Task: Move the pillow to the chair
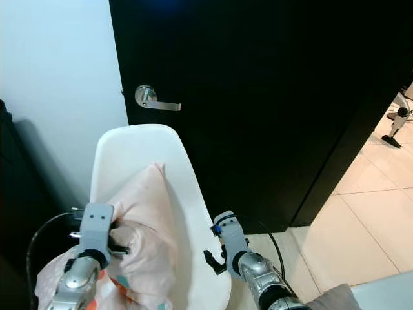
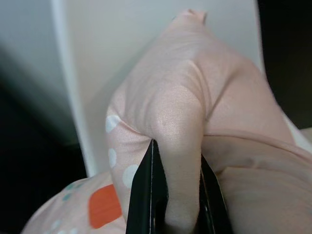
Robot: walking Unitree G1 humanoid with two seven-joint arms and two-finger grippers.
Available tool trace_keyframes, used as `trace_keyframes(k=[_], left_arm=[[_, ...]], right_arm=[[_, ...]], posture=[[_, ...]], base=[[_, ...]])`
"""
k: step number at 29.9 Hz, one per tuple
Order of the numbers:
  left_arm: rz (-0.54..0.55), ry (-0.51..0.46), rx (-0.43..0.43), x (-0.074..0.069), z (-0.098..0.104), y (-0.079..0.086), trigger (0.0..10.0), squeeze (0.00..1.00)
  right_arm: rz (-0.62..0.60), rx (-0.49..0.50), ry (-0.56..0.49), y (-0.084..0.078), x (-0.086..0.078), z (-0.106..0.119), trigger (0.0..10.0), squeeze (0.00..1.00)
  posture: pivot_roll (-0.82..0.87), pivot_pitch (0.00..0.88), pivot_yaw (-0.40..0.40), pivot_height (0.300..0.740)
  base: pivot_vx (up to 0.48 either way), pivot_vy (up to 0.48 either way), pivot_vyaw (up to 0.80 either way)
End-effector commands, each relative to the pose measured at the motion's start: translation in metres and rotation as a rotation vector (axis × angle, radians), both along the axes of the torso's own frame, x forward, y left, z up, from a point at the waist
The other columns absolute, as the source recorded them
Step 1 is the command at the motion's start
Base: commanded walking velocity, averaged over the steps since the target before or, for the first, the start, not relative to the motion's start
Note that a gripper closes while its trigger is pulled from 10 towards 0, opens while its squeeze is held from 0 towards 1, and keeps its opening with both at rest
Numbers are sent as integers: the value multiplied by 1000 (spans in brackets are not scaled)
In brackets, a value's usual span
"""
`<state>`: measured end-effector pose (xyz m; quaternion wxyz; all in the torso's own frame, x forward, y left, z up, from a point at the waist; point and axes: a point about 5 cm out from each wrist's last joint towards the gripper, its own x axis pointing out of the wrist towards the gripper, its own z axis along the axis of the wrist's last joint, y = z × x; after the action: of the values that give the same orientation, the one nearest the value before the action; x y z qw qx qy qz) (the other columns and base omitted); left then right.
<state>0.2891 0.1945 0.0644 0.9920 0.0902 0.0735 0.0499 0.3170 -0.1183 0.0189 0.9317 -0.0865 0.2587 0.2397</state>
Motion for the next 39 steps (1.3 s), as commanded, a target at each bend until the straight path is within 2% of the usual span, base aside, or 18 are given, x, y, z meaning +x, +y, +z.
trace_keyframes(k=[1, 6, 10, 19, 21, 22, 29, 30, 31, 32, 33, 35, 36, 37, 38, 39], left_arm=[[-2, 25, -13, -2, -7, -1, 10000, 0], [-31, 4, -33, 0, -5, -8, 10000, 0], [-5, -9, -21, 5, -2, -3, 10000, 0], [78, -9, -21, 11, 0, 11, 10000, 0], [85, -7, -47, 10, -2, 13, 10000, 0], [87, -2, -53, 10, -4, 13, 10000, 1000], [102, 27, -64, 5, -15, 14, 10000, 1000], [111, 38, -64, 3, -18, 15, 10000, 1000], [111, 38, -64, 3, -18, 15, 10000, 1000], [117, 46, -64, 2, -20, 15, 10000, 1000], [121, 53, -64, 1, -22, 16, 10000, 1000], [122, 60, -62, -1, -24, 16, 10000, 1000], [123, 72, -56, -2, -26, 15, 10000, 467], [124, 80, -52, -3, -28, 15, 10000, 467], [121, 85, -50, -4, -29, 15, 10000, 0], [119, 86, -57, -4, -29, 14, 10000, 0]], right_arm=[[-10, -25, 28, -5, -4, -6, 10000, 0], [-21, -38, 38, -8, -5, -8, 10000, 0], [-29, -26, 39, -8, -5, -8, 10000, 0], [-20, 16, 20, -6, -5, -5, 10000, 0], [-20, 15, 19, -6, -4, -4, 10000, 0], [-21, 14, 19, -6, -4, -4, 10000, 0], [11, 10, 16, -5, -5, -5, 10000, 0], [51, 7, 21, -3, -8, -7, 10000, 220], [51, 7, 21, -3, -8, -7, 10000, 220], [111, -4, 25, 0, -12, -9, 10000, 1000], [164, -26, 29, 2, -15, -11, 10000, 1000], [186, -40, 31, 2, -18, -14, 10000, 1000], [177, -36, 29, 1, -19, -14, 10000, 1000], [164, -30, 27, 0, -19, -15, 10000, 1000], [181, -65, 58, 0, -22, -18, 10000, 1000], [205, -84, 84, 0, -25, -22, 10000, 875]], posture=[[66, 133, -149, 740], [58, 142, -146, 740], [53, 145, -145, 726], [47, 144, -141, 726], [48, 143, -142, 726], [48, 143, -142, 726], [47, 149, -147, 726], [45, 152, -148, 726], [45, 152, -148, 726], [45, 155, -149, 726], [45, 155, -149, 726], [42, 158, -150, 726], [43, 163, -151, 726], [43, 164, -151, 726], [41, 164, -150, 726], [40, 165, -150, 721]], base=[[0, 0, 0], [0, 0, 0], [0, 0, 0], [0, 0, 0], [0, 0, 0], [0, 0, 0], [0, 0, 0], [0, 0, 0], [0, 0, 0], [0, 0, 0], [0, 0, 0], [0, 0, 0], [0, 0, 0], [0, 0, 0], [0, 0, 0], [0, 0, 0]])
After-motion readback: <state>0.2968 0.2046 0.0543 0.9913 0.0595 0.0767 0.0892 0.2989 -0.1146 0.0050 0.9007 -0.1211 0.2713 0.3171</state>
